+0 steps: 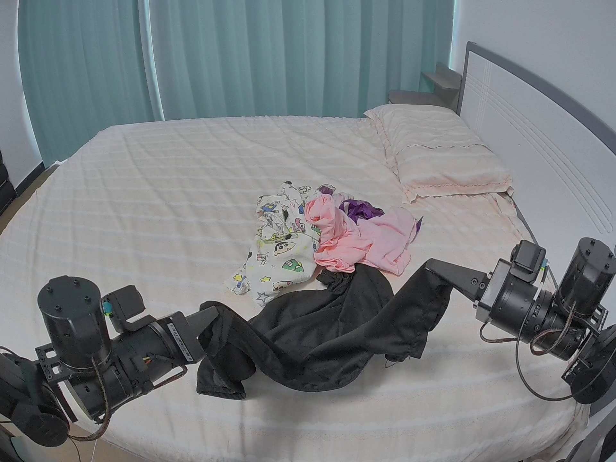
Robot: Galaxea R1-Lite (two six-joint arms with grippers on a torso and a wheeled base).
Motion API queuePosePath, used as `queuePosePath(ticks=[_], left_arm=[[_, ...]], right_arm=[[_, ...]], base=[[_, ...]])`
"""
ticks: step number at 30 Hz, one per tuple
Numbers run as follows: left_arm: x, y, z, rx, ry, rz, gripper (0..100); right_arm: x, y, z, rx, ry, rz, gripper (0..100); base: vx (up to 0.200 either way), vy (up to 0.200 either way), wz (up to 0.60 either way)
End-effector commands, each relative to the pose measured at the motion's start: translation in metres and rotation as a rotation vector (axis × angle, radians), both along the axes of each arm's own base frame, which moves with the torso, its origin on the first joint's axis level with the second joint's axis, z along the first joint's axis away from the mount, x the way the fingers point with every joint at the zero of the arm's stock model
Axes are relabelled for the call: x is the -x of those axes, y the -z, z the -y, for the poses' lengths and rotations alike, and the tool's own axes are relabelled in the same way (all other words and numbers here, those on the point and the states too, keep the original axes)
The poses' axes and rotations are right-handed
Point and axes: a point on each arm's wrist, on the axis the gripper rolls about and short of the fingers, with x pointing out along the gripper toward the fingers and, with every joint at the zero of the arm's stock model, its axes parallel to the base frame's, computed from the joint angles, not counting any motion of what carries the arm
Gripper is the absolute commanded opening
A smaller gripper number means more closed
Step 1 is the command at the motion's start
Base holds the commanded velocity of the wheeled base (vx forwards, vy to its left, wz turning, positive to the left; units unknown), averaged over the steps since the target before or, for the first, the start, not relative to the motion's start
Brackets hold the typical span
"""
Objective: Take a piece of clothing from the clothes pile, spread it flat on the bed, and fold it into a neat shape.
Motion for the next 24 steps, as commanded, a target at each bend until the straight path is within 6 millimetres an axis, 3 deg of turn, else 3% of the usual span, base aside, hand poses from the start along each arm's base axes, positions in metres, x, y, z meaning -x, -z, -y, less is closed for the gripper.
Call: queuePosePath(ticks=[1,5,20,24], left_arm=[[-0.0013,0.0090,0.0017,-0.023,0.004,-0.036,0],[-0.0018,0.0110,0.0013,-0.016,-0.003,-0.049,0],[0.0008,0.0135,-0.0008,-0.012,-0.002,-0.066,0],[-0.0001,0.0114,0.0001,-0.007,-0.003,-0.056,0]], right_arm=[[-0.0092,0.0188,-0.0037,0.037,0.032,-0.068,0],[-0.0132,0.0230,-0.0040,0.046,0.075,-0.078,0],[-0.0122,0.0134,0.0010,0.010,0.156,-0.016,0],[-0.0133,0.0174,-0.0012,0.019,0.158,-0.030,0]], base=[[0.000,0.000,0.00],[0.000,0.000,0.00],[-0.200,0.000,0.00],[0.000,0.000,0.00]])
